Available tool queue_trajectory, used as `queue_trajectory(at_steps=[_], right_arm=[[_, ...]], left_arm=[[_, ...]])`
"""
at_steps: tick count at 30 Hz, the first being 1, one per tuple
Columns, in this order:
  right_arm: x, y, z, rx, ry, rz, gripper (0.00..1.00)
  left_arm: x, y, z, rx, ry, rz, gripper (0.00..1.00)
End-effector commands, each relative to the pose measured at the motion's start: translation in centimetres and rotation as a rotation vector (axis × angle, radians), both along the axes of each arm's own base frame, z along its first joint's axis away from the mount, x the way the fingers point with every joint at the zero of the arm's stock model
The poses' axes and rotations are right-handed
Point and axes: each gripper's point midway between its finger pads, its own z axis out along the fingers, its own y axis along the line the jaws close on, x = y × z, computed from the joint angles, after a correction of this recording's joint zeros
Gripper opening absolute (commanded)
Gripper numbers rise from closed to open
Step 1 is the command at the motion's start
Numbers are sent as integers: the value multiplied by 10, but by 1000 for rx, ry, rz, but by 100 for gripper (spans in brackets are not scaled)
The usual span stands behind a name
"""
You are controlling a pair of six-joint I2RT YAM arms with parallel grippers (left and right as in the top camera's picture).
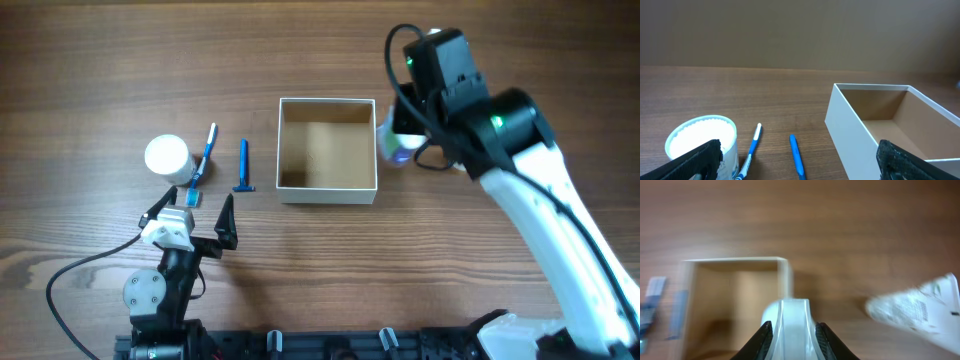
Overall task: Pack container
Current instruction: 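Carry the soap bottle left and lower it into the box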
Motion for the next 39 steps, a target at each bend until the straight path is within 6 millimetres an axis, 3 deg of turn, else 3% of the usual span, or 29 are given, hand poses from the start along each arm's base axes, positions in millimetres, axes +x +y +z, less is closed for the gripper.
queue_trajectory(at_steps=[1, 8, 20, 23, 25, 31, 39], right_arm=[[-11, 29, 46, 42, -127, 94, 16], [0, 59, 32, 45, -125, 124, 16], [51, 95, -57, -22, -9, 110, 15], [62, 94, -72, -53, -4, 85, 15], [73, 85, -93, -95, 15, 36, 15], [96, 71, -120, -113, 32, -16, 15], [128, 58, -117, -66, -43, -72, 15]], left_arm=[[0, -2, -3, -10, 8, -11, 100], [0, -2, -3, -10, 8, -11, 100], [0, -2, -3, -10, 8, -11, 100], [0, -2, -3, -10, 8, -11, 100], [0, -2, -3, -10, 8, -11, 100], [0, -2, -3, -10, 8, -11, 100], [0, -2, -3, -10, 8, -11, 100]])
